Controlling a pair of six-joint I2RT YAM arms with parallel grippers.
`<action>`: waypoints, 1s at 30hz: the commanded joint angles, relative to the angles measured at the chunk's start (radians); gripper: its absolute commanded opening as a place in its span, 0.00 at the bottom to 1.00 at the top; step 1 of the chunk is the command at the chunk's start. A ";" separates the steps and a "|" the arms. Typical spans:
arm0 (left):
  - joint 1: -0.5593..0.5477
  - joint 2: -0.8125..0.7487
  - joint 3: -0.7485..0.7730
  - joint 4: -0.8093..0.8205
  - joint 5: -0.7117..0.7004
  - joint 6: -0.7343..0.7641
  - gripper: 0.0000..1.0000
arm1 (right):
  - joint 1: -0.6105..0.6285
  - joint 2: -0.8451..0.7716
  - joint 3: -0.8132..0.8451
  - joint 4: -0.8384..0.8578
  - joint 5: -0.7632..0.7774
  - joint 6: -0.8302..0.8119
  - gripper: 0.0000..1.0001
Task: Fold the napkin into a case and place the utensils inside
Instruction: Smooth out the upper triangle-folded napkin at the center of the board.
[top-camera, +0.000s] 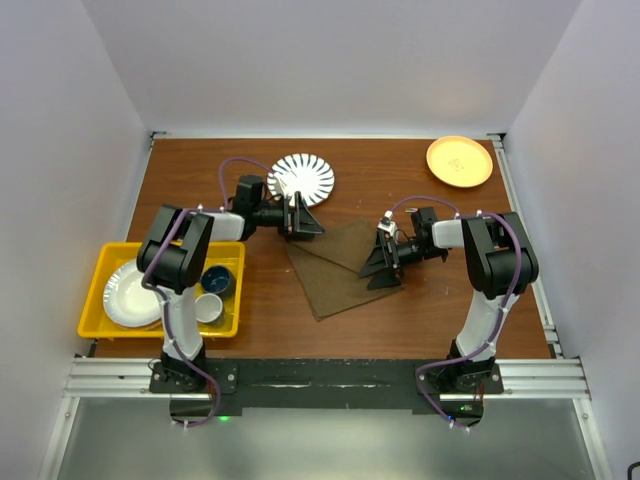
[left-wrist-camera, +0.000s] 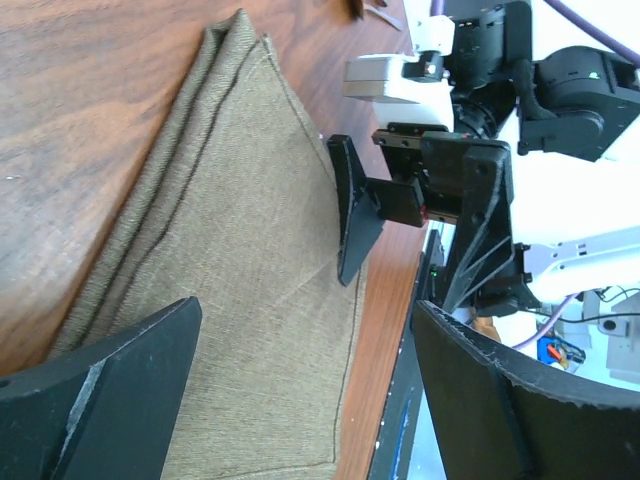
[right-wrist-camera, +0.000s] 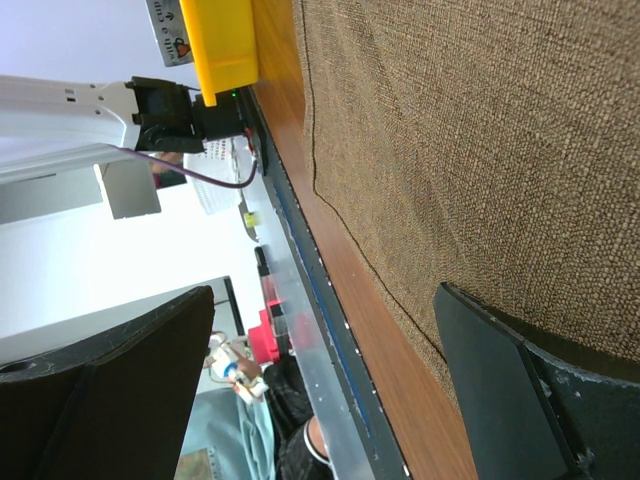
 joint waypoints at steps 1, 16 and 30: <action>0.020 0.058 0.023 -0.016 -0.026 0.023 0.91 | -0.006 0.027 -0.017 -0.047 0.200 -0.048 0.98; 0.070 0.183 -0.014 -0.071 -0.074 0.090 0.90 | -0.010 0.044 -0.008 -0.083 0.257 -0.074 0.98; 0.050 -0.072 -0.042 -0.021 0.041 0.093 0.90 | 0.032 -0.193 0.097 -0.033 0.097 0.072 0.98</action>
